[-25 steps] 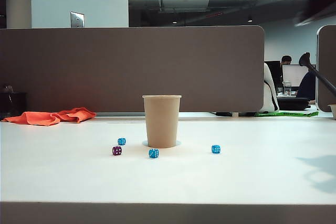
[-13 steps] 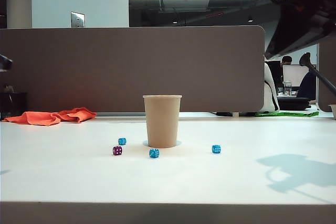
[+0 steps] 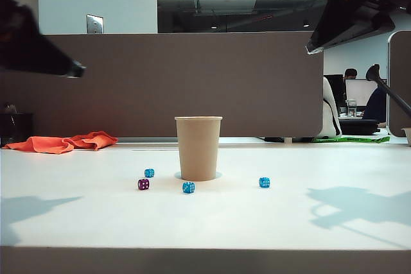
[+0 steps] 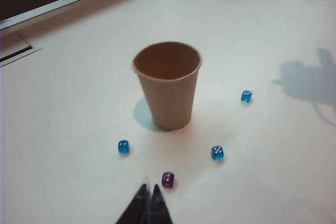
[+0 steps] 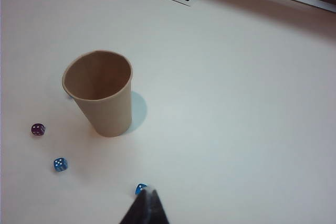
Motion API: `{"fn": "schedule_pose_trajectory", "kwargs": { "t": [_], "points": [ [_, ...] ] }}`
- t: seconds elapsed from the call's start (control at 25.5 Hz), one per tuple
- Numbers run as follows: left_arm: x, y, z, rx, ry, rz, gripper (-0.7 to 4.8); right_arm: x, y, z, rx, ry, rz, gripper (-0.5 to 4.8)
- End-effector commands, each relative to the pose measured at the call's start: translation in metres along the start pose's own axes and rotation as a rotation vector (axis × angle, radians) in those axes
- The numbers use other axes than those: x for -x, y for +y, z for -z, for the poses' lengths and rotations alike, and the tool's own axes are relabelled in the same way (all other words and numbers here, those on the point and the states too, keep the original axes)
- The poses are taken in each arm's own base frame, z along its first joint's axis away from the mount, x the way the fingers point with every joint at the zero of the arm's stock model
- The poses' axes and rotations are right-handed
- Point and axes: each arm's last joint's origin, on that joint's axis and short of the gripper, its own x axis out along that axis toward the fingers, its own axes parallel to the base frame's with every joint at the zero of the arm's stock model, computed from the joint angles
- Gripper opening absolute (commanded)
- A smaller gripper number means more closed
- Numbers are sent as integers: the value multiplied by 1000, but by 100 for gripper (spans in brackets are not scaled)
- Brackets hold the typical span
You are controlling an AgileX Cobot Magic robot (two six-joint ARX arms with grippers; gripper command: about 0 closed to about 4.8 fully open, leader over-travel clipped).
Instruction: Pick up the dice with a different color and drop it into the paper cup.
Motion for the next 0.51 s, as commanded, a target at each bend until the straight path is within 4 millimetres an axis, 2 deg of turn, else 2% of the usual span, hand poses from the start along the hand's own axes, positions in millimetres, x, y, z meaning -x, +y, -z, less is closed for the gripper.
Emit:
{"fn": "schedule_pose_trajectory", "kwargs": {
  "t": [0.04, 0.51],
  "points": [
    [-6, 1, -3, -52, 4, 25, -6, 1, 0, -6, 5, -49, -14, -1],
    [-8, 0, -1, -49, 11, 48, -5, 1, 2, -5, 2, -42, -58, -1]
  ]
}}
